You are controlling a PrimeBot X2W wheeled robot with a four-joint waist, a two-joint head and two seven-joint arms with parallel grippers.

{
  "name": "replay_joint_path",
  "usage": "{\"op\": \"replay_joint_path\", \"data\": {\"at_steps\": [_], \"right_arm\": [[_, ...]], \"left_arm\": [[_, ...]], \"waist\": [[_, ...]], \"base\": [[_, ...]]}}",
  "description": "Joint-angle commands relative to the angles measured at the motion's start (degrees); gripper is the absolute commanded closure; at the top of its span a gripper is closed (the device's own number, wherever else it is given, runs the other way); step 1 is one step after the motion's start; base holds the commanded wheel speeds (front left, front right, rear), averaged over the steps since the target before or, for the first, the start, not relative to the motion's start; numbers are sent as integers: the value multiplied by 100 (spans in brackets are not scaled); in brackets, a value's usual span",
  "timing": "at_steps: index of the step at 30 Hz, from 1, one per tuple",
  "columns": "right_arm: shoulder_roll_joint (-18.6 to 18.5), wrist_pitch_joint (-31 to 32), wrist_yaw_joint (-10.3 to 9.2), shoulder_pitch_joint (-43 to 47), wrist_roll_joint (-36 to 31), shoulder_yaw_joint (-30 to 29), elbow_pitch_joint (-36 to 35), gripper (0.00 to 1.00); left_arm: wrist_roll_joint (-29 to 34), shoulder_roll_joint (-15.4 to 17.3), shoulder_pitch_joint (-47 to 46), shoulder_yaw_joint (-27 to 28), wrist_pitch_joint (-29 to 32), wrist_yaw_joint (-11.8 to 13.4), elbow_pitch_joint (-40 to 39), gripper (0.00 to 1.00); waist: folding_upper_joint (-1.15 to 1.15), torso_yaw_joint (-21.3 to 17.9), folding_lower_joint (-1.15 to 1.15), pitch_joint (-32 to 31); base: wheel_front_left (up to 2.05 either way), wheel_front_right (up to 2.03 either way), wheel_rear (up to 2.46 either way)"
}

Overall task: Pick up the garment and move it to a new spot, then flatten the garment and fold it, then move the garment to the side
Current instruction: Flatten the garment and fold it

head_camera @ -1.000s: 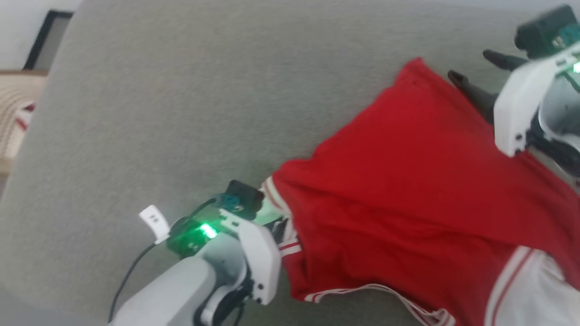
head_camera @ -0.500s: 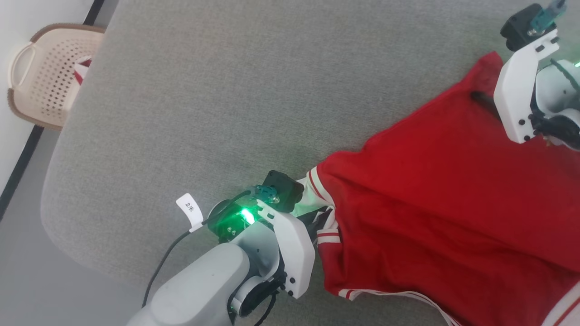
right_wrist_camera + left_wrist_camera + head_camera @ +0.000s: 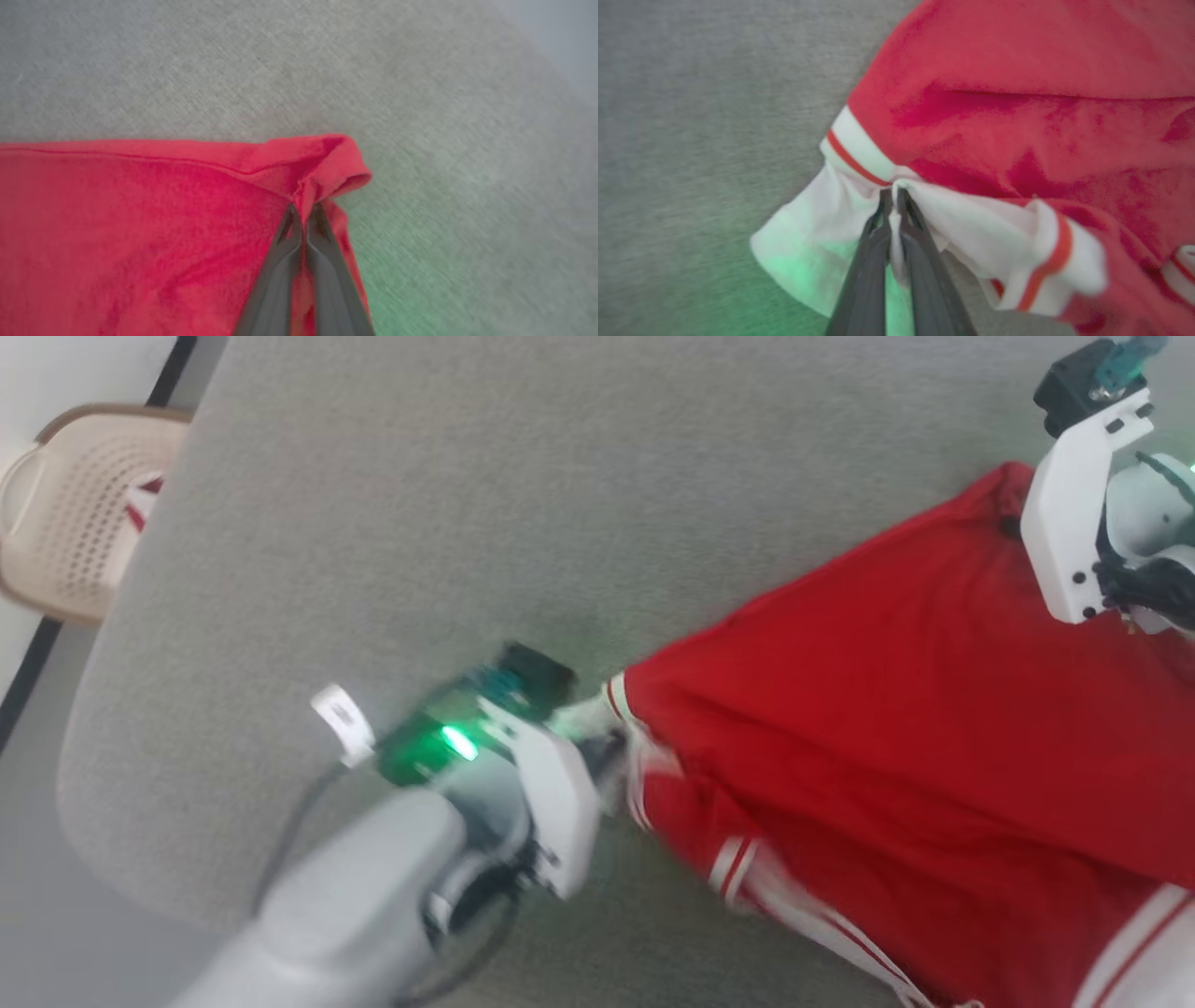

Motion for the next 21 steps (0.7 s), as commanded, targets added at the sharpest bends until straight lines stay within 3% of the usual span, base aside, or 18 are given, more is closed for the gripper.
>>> {"op": "replay_joint_path", "data": {"at_steps": [1,12,16,21], "right_arm": [[-136,-112,-14,24,76,79,-21,100],[-478,-772,-9,-306,482,184,-935,100],[-620,-1007,-11,-482,379,197,-1121,100],[-501,-1398,-11,-671,287,-71,-979,100]], "left_arm": [[-4,251,-216,150,123,140,46,100],[41,1330,-1308,680,1065,301,-699,100],[95,1626,-1685,817,1289,278,-828,100],[258,1807,-2112,890,1396,221,-756,100]], "waist": [[0,-185,0,-176],[0,-959,0,-888],[0,-1169,0,-1054],[0,-1329,0,-1248]], "base": [[0,0,0],[0,0,0],[0,0,0],[0,0,0]]}}
